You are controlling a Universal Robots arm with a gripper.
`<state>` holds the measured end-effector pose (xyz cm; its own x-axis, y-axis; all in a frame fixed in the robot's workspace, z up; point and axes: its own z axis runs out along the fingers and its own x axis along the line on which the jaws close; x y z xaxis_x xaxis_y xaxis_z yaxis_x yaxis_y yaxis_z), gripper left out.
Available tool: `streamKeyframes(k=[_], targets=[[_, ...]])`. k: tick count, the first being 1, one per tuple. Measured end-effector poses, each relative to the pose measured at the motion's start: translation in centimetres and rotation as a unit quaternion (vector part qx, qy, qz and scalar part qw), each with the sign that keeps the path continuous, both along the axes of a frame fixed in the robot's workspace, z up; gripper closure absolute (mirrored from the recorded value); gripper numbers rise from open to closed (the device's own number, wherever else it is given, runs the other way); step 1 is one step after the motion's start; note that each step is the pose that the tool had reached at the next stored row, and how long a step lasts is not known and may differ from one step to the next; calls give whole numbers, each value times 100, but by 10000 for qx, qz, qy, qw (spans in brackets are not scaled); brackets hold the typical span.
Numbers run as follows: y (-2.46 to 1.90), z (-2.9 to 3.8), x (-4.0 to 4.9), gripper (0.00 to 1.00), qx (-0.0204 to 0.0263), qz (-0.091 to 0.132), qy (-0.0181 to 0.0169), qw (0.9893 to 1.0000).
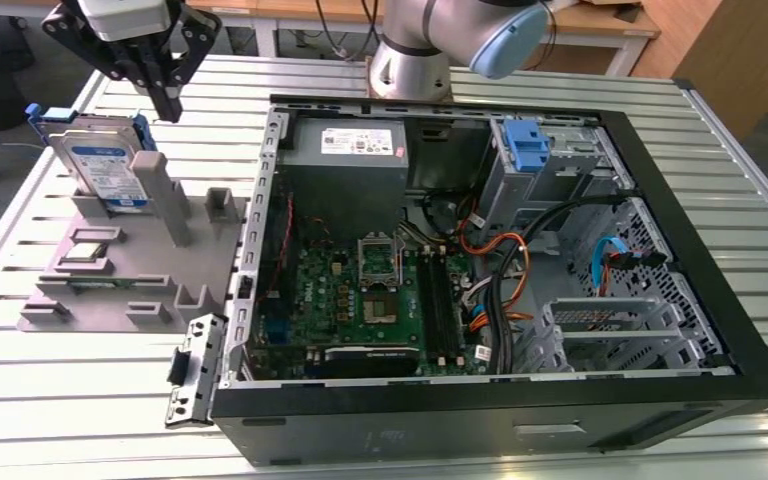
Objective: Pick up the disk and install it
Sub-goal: 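Reach for the disk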
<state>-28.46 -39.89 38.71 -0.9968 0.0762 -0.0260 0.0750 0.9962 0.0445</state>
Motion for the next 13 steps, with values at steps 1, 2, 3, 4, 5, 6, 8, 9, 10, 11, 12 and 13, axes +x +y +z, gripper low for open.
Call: streamKeyframes(k=[1,2,3,4,5,6,8,9,10,11,12,13], targets=[[0,0,0,90,0,0,0,10000],[0,0,0,90,0,0,0,10000],[0,0,-3,90,0,0,0,10000],[0,0,-9,90,0,-1,0,10000],[0,0,-13,90,0,-1,0,10000],[0,0,-18,90,0,0,0,10000],[0,-1,-35,90,0,0,0,10000],[0,-2,-43,90,0,0,0,10000],[0,-2,-53,90,0,0,0,10000],[0,-2,-63,90,0,0,0,10000],[0,-2,-73,90,0,0,0,10000],[0,-3,-86,90,0,0,0,10000]])
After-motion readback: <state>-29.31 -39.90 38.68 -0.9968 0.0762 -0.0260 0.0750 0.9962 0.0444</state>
